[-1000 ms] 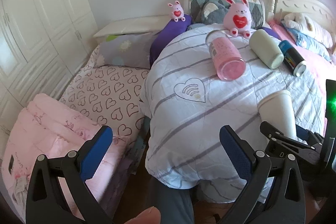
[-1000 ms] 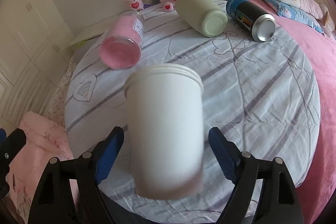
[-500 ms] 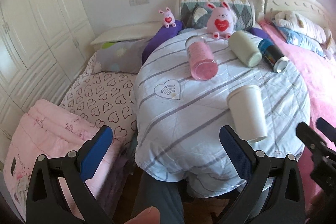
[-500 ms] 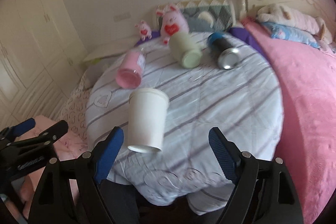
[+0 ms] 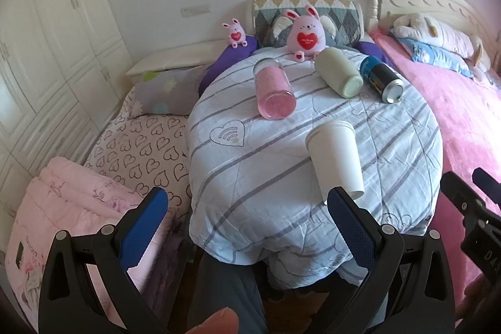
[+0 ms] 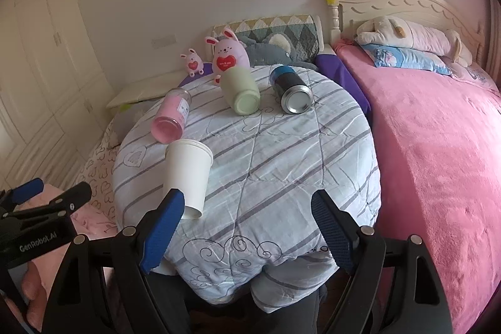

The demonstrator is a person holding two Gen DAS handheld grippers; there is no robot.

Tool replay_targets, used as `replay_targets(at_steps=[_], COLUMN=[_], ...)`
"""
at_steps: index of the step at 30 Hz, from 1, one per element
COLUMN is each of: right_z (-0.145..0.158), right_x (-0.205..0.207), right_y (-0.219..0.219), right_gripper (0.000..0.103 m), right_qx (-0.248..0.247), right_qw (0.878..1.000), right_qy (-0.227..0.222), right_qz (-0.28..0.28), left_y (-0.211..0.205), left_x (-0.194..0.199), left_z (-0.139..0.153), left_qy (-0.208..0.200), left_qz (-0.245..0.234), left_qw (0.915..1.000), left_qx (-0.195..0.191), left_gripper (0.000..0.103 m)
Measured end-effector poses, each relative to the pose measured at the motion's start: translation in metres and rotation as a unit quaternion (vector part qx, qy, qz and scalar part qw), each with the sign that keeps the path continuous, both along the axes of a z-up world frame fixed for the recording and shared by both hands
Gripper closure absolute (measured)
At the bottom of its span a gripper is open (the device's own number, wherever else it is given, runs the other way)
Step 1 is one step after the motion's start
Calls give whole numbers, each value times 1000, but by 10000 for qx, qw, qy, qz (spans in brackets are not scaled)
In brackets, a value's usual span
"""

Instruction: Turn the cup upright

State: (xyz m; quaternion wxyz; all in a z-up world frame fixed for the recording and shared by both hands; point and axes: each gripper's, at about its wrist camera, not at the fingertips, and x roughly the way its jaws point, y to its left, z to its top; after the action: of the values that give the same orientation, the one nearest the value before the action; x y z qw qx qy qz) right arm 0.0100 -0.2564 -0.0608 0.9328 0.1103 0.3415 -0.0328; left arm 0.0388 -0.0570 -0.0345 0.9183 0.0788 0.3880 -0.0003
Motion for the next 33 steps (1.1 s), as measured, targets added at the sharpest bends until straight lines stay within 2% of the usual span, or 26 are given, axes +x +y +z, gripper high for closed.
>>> replay_targets(at_steps=[19,33], right_z=[-7,-26], right_x=[-3,2], right_y=[-16,-54], right_gripper=[19,19], right_qx=[141,409], right_qw=[9999,9989], right_qy=[25,173], right_qz=[-22,-176], left_y=[-18,-58], left_x=[-4,20], left_z=[-4,-30], left_qy=[117,684], left_qz=[-76,-189], left_qw=[9999,9969], left_qx=[-36,-338], left_gripper=[0,0])
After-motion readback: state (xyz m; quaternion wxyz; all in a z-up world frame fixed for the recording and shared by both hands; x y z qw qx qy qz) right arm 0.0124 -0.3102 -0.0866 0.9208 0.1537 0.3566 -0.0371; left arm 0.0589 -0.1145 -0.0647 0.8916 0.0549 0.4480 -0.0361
